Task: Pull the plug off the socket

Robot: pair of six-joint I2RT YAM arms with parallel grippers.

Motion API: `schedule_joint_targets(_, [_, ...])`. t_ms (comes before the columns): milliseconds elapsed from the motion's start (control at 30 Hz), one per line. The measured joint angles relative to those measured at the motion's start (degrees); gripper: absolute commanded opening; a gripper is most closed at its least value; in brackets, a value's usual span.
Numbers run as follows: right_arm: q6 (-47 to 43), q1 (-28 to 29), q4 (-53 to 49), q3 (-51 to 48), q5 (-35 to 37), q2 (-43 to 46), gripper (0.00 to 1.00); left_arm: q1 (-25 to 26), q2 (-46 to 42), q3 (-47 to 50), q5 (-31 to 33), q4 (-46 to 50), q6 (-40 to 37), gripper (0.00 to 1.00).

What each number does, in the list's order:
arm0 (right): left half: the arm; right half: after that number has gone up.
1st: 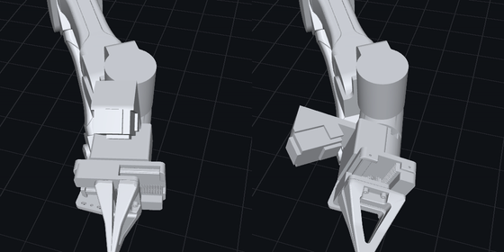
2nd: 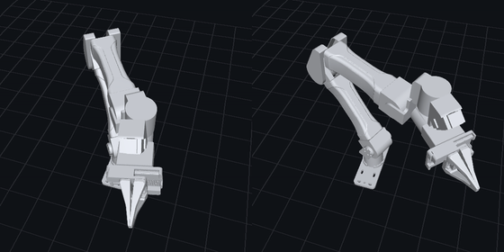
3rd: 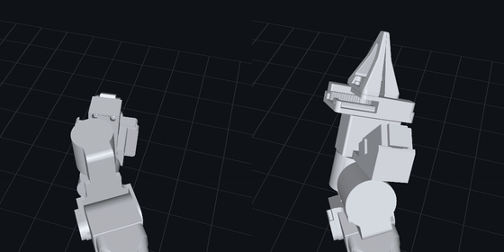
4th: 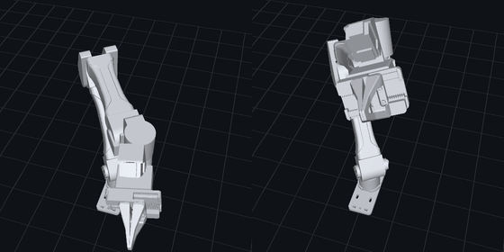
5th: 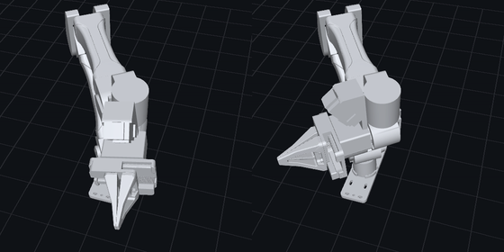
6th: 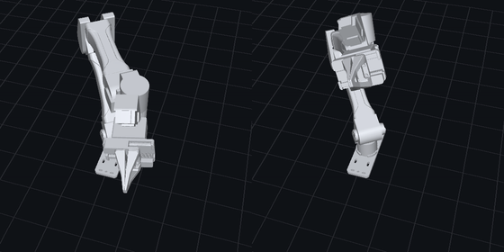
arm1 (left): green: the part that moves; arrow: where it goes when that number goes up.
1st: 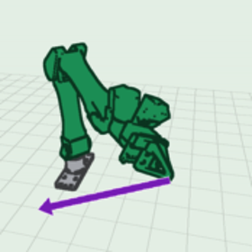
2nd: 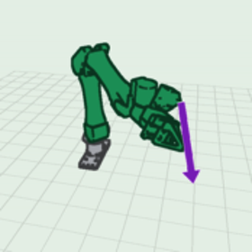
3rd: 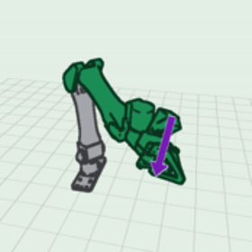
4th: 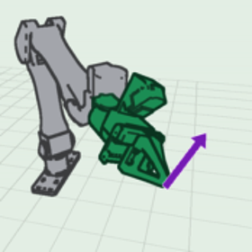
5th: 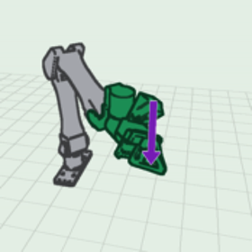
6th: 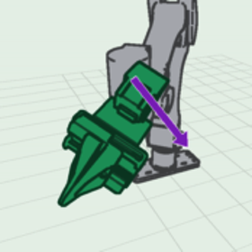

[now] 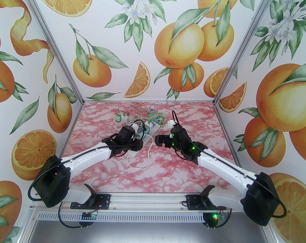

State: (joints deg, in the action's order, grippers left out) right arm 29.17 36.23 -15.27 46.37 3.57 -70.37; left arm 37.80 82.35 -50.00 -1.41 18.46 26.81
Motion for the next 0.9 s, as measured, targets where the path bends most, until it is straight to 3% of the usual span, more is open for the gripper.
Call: schedule_joint_targets(900, [-0.7,0.04,-0.07,0.0,-0.2,-0.24,1.0,-2.27,2.27,-1.25,4.79,4.2,-5.79,0.49])
